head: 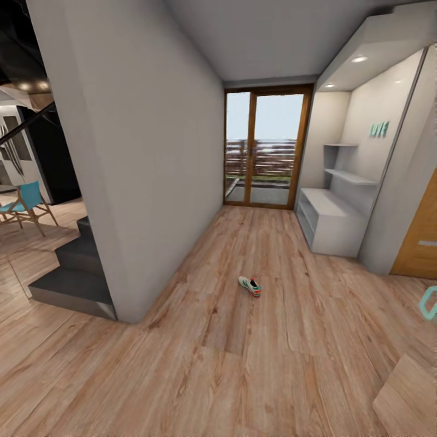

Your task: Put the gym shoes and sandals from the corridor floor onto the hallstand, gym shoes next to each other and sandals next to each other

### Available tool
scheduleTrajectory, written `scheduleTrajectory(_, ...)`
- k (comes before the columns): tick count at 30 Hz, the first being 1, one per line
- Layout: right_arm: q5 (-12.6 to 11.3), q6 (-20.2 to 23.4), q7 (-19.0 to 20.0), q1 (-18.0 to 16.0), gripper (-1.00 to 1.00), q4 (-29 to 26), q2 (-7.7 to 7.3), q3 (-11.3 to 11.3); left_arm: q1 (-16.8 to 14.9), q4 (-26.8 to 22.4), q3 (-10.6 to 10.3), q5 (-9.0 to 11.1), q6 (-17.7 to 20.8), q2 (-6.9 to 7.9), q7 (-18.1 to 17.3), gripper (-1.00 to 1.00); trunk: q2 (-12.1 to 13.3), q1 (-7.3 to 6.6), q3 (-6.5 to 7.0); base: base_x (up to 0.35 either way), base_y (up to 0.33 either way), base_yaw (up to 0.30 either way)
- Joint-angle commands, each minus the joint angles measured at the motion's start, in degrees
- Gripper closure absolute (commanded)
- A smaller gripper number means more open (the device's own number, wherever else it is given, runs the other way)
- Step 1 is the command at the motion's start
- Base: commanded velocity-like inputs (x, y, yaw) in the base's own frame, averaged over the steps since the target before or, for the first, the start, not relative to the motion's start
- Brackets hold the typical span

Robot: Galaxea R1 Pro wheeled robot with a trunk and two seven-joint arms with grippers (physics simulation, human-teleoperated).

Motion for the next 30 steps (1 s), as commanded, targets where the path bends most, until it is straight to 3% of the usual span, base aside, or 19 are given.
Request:
scheduleTrajectory(1,-0.6,-0.2,0.0,0.0,-1.00,0.1,-0.02,0.1,0.0,0.0,0.1,0.4,-0.1,-0.01,-0.2,-1.00,0.0,-0.01,-0.06,-0.026,-0.265,0.000)
scheduleTrajectory(21,-0.6,-0.3,0.0,0.0,-1.00,0.1,0.00,0.1,0.0,0.0,0.1,0.9,-0.1,0.03,-0.2,-1.00,0.0,-0.01,-0.06,-0.007,-0.272,0.000)
scheduleTrajectory(30,-0.6,-0.3,0.0,0.0,-1.00,0.1,0.02,0.1,0.1,0.0,0.1,1.0,-0.2,0.07,-0.2,-1.00,0.0,-0.01,-0.06,-0.168,-0.192,0.000)
